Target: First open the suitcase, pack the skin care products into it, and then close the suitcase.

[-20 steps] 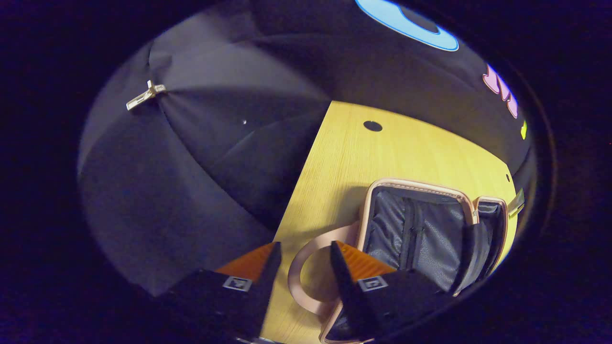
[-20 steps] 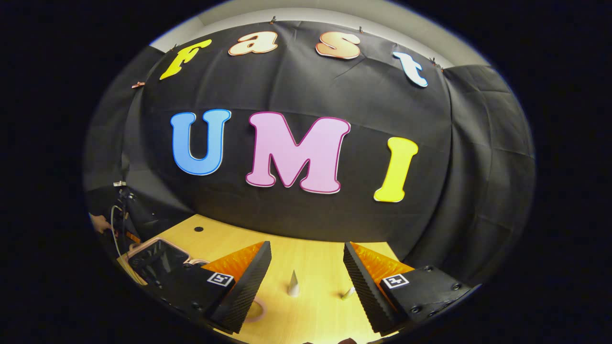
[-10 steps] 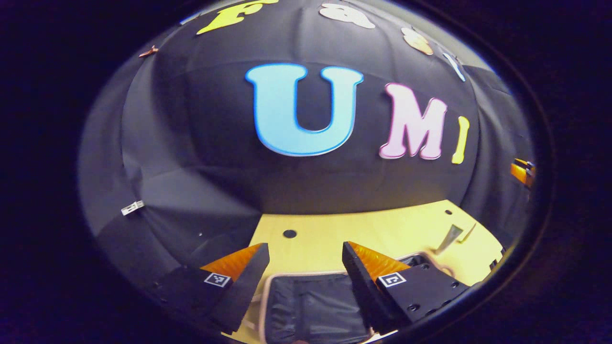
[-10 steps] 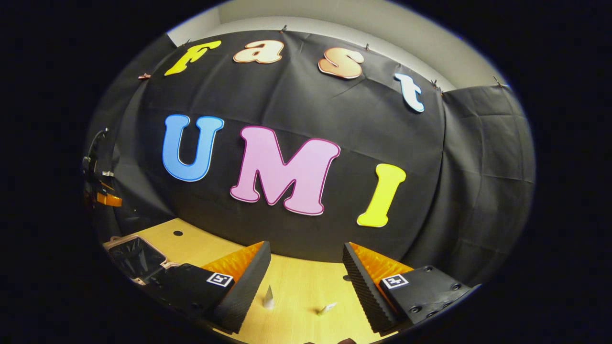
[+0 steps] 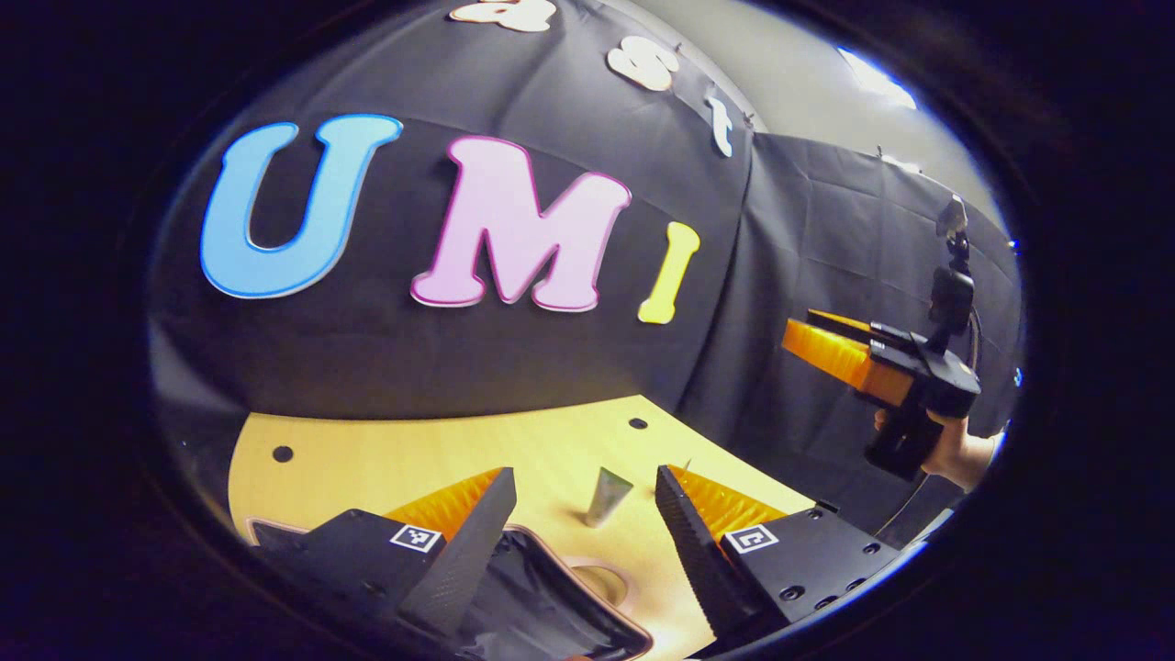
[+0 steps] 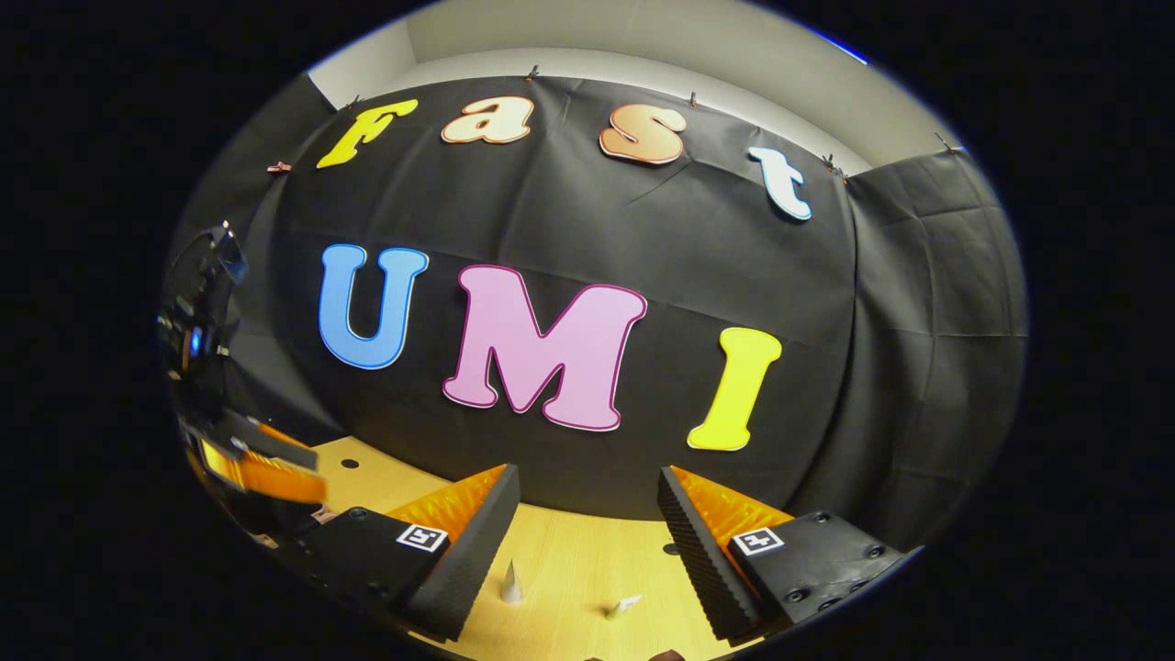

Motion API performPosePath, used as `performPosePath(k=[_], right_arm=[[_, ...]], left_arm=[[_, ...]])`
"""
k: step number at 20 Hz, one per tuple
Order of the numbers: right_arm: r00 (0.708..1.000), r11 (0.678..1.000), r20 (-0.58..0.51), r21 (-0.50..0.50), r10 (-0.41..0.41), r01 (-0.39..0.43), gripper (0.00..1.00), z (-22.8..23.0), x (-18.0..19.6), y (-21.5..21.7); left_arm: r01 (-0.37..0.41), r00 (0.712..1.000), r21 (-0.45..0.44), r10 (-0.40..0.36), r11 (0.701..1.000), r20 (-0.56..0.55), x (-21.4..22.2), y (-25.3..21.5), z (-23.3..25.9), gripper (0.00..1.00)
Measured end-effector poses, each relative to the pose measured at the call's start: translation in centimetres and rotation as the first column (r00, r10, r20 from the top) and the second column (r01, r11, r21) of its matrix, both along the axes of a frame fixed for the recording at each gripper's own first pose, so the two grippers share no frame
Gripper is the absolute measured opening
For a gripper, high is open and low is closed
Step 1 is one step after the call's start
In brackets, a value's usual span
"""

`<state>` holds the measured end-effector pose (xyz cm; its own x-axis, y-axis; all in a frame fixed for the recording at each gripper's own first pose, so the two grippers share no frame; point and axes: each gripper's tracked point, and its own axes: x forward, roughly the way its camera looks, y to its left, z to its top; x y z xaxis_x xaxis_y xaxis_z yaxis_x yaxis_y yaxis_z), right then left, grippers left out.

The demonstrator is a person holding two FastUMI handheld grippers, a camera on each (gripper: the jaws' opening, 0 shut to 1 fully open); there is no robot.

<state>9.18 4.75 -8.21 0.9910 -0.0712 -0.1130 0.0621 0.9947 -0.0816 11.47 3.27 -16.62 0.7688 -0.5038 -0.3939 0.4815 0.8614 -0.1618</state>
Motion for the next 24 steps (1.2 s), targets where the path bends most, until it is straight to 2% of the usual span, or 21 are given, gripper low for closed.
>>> performPosePath(k=[3,7,10,13,14,15,17,18,20,22,24], right_arm=[[0.999,1.0,-0.026,0.017,0.025,-0.024,0.96,-2.2,-0.4,-1.6],[0.994,0.999,-0.108,0.05,0.016,-0.011,0.96,-6.9,-0.2,-4.4],[0.989,0.998,-0.149,0.058,0.023,-0.014,0.96,-10.5,-0.2,-6.1],[0.973,0.995,-0.225,0.097,0.059,-0.038,0.96,-15.7,0.0,-6.5],[0.966,0.993,-0.251,0.108,0.07,-0.044,0.96,-17.4,0.2,-6.7],[0.961,0.992,-0.264,0.114,0.077,-0.049,0.97,-18.5,0.4,-6.8],[0.953,0.99,-0.289,0.13,0.091,-0.055,0.96,-20.7,0.9,-7.2],[0.947,0.989,-0.307,0.14,0.097,-0.056,0.97,-22.0,1.0,-7.5],[0.932,0.986,-0.346,0.158,0.107,-0.054,0.96,-24.6,1.3,-7.9],[0.917,0.986,-0.383,0.161,0.11,-0.052,0.97,-27.2,1.6,-8.2],[0.885,0.983,-0.448,0.178,0.124,-0.048,0.97,-31.2,1.6,-8.5]], left_arm=[[0.034,0.992,0.06,-0.026,0.998,-0.127,1.5,-4.1,-6.3,0.96],[0.025,0.964,0.148,0.015,0.989,-0.264,5.5,-6.4,-13.1,0.97],[-0.018,0.946,0.216,0.087,0.976,-0.311,8.6,-7.8,-20.0,0.97],[-0.063,0.924,0.233,0.145,0.97,-0.354,11.0,-8.5,-24.0,0.97],[-0.068,0.918,0.243,0.156,0.968,-0.364,11.6,-8.7,-25.2,0.92],[-0.065,0.915,0.259,0.161,0.964,-0.369,12.3,-9.0,-26.2,0.97],[-0.046,0.918,0.29,0.155,0.956,-0.366,13.6,-9.5,-28.0,0.97],[-0.061,0.925,0.318,0.173,0.946,-0.337,14.2,-9.5,-28.6,0.8],[-0.042,0.931,0.321,0.153,0.946,-0.33,15.2,-10.0,-28.5,0.47],[-0.029,0.925,0.314,0.145,0.949,-0.352,14.0,-9.8,-27.5,0.48],[-0.025,0.922,0.306,0.141,0.952,-0.362,13.2,-10.2,-26.6,0.48]])
